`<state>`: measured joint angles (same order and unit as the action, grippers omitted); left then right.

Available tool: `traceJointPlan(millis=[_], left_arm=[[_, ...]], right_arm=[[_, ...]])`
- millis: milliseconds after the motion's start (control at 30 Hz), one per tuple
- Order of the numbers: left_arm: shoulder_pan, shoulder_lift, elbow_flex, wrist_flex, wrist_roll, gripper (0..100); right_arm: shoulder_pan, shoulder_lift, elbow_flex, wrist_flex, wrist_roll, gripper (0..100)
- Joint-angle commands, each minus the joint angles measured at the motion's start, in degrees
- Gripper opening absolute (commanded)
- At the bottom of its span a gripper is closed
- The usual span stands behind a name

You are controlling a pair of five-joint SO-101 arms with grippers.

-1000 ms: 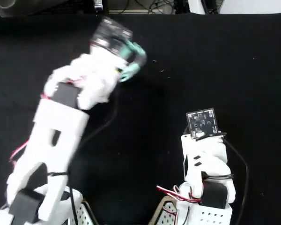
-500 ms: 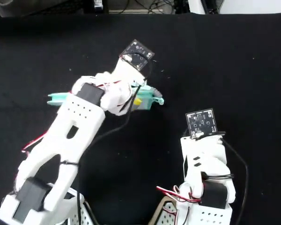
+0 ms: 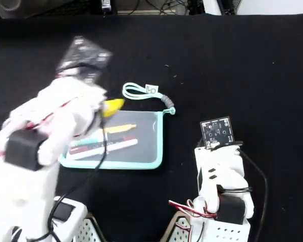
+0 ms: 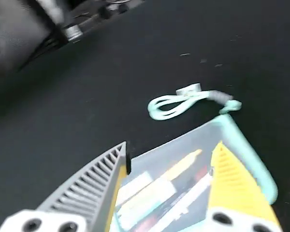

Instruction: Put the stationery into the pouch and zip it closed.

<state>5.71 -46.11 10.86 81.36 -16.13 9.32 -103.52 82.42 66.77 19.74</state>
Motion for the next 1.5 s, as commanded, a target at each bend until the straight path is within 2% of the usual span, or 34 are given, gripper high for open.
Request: traceJointPlan(millis=[0,67,133,233,500,633,833,967,1067,1267,1467], left_arm=[[-11.6,-4.0,9.0,-0.2,-0.4,13],[-18.1,-5.5,17.0,-2.7,-0.3,1],[-23.4,-7.6,24.7,-5.4,-0.2,7],[-27.9,-12.5,34.3,-10.1,-0.1,6],[-28.6,-29.8,58.6,-24.5,-0.1,5],[-25.6,-38.2,71.4,-32.0,0.0,4],[-20.3,-49.8,87.0,-30.9,1.2,4],[-20.3,-57.7,83.9,-18.4,10.5,5],[-19.6,-58.4,80.0,-11.1,13.8,5],[-21.3,-57.5,83.1,-7.9,13.7,4],[-21.2,-57.5,86.5,-8.8,13.7,5]], right_arm=[[0.4,-3.9,0.7,1.1,0.4,4.2],[0.4,-3.9,2.3,1.0,0.4,4.2],[0.4,-4.0,4.4,0.3,0.4,4.2],[0.4,-4.0,7.4,0.4,0.4,4.3],[0.4,-4.0,12.7,0.8,-0.2,4.3],[0.4,-3.9,14.1,1.8,-0.4,4.3],[0.4,-4.0,13.8,5.6,-9.8,4.4],[0.4,-4.0,14.1,7.6,-12.0,4.4],[0.8,-4.0,14.1,7.6,-12.1,4.4],[0.8,-4.0,14.1,7.6,-12.1,4.4],[0.8,-4.0,14.1,7.6,-12.1,4.4]])
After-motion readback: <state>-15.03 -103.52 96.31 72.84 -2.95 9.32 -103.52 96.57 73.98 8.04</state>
